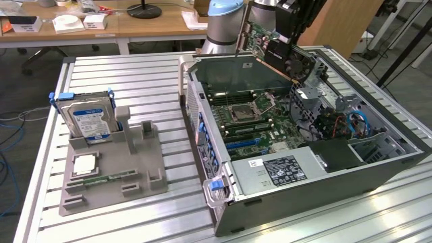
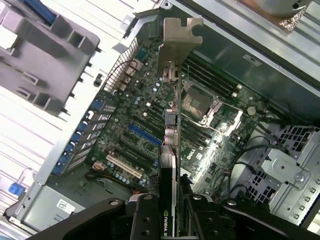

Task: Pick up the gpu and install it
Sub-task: 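Insert the gpu into the slot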

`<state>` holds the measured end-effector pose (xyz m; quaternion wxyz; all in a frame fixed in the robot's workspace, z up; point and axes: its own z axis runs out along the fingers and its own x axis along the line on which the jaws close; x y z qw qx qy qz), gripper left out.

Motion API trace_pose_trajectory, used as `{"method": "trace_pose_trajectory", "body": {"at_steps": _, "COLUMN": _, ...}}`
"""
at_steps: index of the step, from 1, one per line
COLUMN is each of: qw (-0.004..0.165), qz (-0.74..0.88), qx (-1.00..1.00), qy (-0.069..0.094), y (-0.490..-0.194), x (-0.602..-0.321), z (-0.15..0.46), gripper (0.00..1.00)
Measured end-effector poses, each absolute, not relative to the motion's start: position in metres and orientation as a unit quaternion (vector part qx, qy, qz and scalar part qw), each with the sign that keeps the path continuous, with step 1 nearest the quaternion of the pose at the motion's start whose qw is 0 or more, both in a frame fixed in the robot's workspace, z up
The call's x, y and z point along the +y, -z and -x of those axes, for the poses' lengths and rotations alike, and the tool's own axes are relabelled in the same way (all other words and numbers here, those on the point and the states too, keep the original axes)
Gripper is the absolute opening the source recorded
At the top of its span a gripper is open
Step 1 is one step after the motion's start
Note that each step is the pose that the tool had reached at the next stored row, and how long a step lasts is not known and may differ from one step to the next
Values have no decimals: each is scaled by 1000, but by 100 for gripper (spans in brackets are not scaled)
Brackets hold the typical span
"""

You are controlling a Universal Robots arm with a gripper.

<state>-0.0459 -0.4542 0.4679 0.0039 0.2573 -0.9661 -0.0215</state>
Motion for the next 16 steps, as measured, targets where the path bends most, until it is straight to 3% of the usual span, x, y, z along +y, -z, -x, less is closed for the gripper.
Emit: {"method": "trace_pose_trajectory", "body": {"at_steps": 16, "qw": 5, "qz": -310, "qx": -951, "qy": 21, "y": -468, "x": -454, "z": 46, "gripper": 26}}
